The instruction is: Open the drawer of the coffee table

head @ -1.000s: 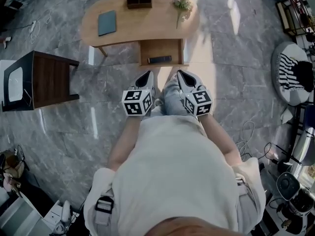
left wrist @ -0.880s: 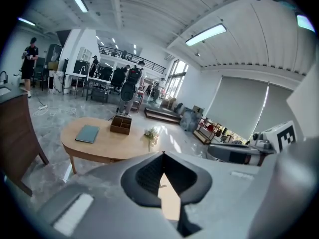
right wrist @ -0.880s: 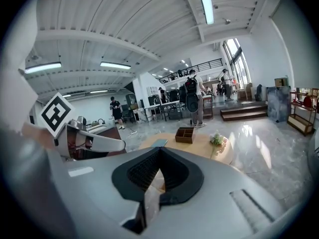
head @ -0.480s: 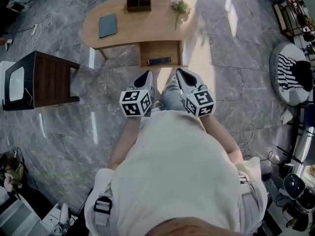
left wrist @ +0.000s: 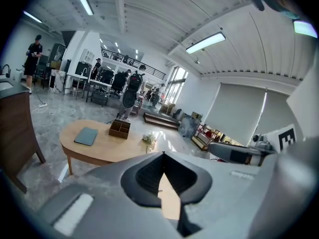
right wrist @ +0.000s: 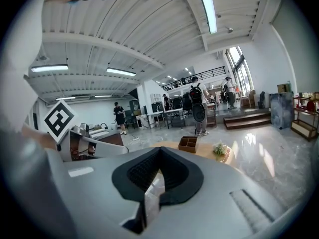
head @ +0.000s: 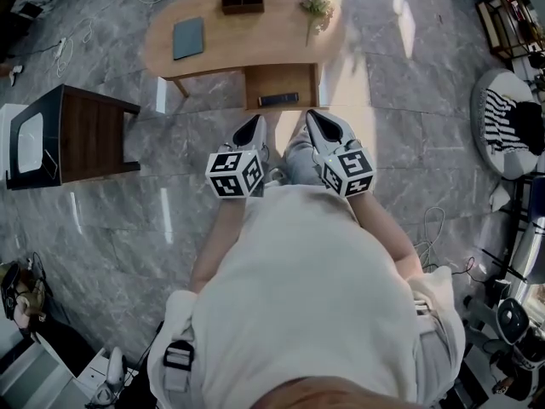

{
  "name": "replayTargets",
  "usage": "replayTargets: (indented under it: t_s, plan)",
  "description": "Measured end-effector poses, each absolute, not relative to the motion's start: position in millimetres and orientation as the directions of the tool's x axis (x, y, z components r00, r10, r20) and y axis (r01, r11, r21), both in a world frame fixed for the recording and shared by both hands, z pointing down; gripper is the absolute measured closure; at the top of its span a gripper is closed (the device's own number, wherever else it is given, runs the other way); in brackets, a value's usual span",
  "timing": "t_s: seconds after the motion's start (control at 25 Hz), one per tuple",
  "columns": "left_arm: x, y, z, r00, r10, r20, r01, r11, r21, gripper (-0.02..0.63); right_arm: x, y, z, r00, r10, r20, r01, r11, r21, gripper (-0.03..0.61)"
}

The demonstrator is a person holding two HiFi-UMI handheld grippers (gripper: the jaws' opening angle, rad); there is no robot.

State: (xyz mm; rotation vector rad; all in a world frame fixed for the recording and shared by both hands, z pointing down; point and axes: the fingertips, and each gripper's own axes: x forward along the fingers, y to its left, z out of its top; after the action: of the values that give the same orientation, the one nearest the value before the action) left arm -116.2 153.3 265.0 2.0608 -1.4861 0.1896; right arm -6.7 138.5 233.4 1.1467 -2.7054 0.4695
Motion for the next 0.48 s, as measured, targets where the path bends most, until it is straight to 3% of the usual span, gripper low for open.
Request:
replayTargets:
  t_s: [0.48]
  plan:
    - [-122.6, 148.8, 259.0, 0.369, -0.829, 0.421, -0.905, -0.217, 0.366, 0.614, -13.0, 136.0, 230.9, -0.691, -0.674, 0.263, -0.723, 0.653, -0.225, 0.580]
